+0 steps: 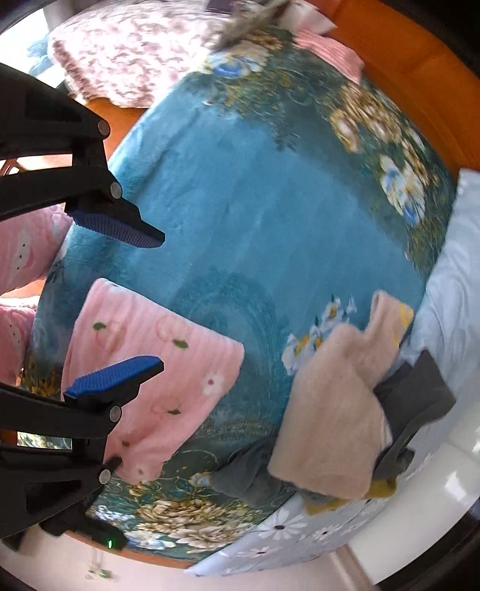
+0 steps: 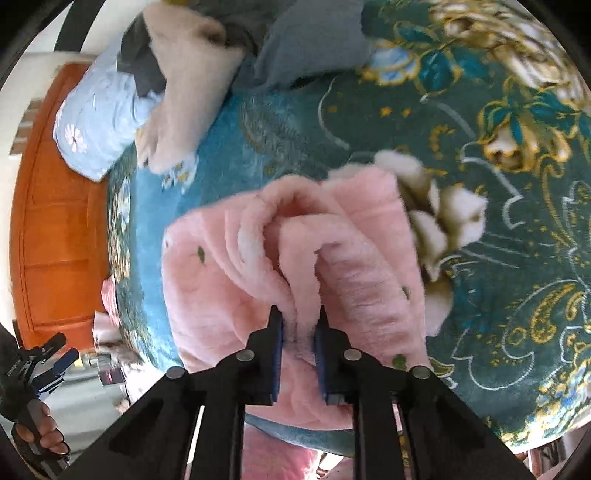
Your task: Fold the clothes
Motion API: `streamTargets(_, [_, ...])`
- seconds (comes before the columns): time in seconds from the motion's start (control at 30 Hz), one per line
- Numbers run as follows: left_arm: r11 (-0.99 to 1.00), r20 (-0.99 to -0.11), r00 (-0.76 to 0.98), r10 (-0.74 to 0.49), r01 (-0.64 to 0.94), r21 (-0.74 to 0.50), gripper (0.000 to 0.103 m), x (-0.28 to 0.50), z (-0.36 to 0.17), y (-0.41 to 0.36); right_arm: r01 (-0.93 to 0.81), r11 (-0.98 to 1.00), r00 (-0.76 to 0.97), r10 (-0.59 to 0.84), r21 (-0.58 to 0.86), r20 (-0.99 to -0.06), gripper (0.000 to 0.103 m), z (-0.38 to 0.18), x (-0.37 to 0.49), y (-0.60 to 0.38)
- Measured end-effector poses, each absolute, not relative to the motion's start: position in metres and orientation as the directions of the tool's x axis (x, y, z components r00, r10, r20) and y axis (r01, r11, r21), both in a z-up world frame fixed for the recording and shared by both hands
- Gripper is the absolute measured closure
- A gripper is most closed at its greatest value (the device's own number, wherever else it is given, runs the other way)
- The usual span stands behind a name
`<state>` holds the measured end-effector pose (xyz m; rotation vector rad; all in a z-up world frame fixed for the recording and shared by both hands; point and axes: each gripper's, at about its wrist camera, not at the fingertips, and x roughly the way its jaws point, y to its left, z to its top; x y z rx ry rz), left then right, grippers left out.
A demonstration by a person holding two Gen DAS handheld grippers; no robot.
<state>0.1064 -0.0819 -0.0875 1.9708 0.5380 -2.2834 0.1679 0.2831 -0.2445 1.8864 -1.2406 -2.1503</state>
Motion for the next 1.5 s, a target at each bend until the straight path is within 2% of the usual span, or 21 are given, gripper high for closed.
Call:
streamTargets(0.1, [-0.953, -0.972, -0.159, 0.174, 0.222, -0.207, 0.038, 0.098, -0.089, -0.072, -0.454, -0.598, -0.441, -0.494, 0.661, -0.75, 0.089, -0.214, 0.185, 0.31])
streamTargets(0.17, [-0.957, -0.974, -0.141, 0.175, 0.21, -0.202, 0.038, 0.096, -0.093, -0.068, -0.466, -0.579, -0.47, -0.48, 0.67, -0.741, 0.089, -0.209, 0.196, 0.323])
streamTargets(0.23, [-0.959, -0.977, -0.124, 0.176, 0.204, -0.198, 0.038, 0.095, -0.096, -0.064, -0.506, -0.571, -0.441, -0.472, 0.646, -0.763, 0.089, -0.225, 0.206, 0.331])
streamTargets(0.33, [-0.959, -0.979, -0.111, 0.173, 0.207, -0.193, 0.038, 0.096, -0.097, -0.057, -0.597, -0.578, -0.298, -0.484, 0.556, -0.823, 0.088, -0.275, 0.21, 0.33])
streamTargets(0.47, [-0.956, -0.978, -0.104, 0.179, 0.215, -0.198, 0.038, 0.104, -0.099, -0.045, -0.596, -0.585, -0.288, -0.484, 0.551, -0.826, 0.082, -0.279, 0.21, 0.329])
streamTargets(0.67, [-0.941, -0.974, -0.081, 0.213, 0.25, -0.227, 0.038, 0.123, -0.117, -0.018, -0.426, -0.74, -0.301, -0.427, 0.52, -0.853, 0.082, -0.223, 0.201, 0.332])
streamTargets(0.73, [-0.94, -0.974, -0.052, 0.221, 0.256, -0.227, 0.038, 0.134, -0.13, -0.003, -0.332, -0.768, -0.308, -0.461, 0.548, -0.832, 0.082, -0.209, 0.193, 0.323])
streamTargets(0.9, [-0.956, -0.977, 0.021, 0.214, 0.208, -0.205, 0.038, 0.17, -0.15, 0.024, -0.176, -0.803, -0.241, -0.525, 0.569, -0.816, 0.075, -0.217, 0.166, 0.298])
streamTargets(1.0, [-0.966, -0.982, 0.022, 0.188, 0.183, -0.181, 0.038, 0.185, -0.149, 0.019, -0.239, -0.778, -0.231, -0.536, 0.581, -0.812, 0.075, -0.244, 0.142, 0.303])
streamTargets(1.13, [-0.953, -0.984, 0.014, 0.177, 0.25, -0.168, 0.038, 0.186, -0.153, -0.007, -0.354, -0.768, -0.172, -0.508, 0.534, -0.844, 0.076, -0.286, 0.122, 0.313])
streamTargets(1.27, [-0.935, -0.98, -0.007, 0.2, 0.297, -0.193, 0.036, 0.17, -0.165, -0.023, -0.391, -0.672, -0.268, -0.571, 0.629, -0.776, 0.074, -0.276, 0.128, 0.326])
streamTargets(1.3, [-0.93, -0.977, -0.009, 0.211, 0.307, -0.203, 0.035, 0.163, -0.17, -0.024, -0.392, -0.646, -0.299, -0.584, 0.655, -0.755, 0.069, -0.271, 0.132, 0.33])
streamTargets(1.43, [-0.927, -0.971, 0.013, 0.239, 0.3, -0.224, 0.032, 0.138, -0.197, -0.023, -0.434, -0.597, -0.374, -0.562, 0.675, -0.738, 0.039, -0.258, 0.169, 0.352])
streamTargets(1.5, [-0.935, -0.969, 0.043, 0.245, 0.276, -0.224, 0.031, 0.127, -0.213, -0.02, -0.492, -0.594, -0.321, -0.556, 0.636, -0.767, 0.036, -0.27, 0.188, 0.357])
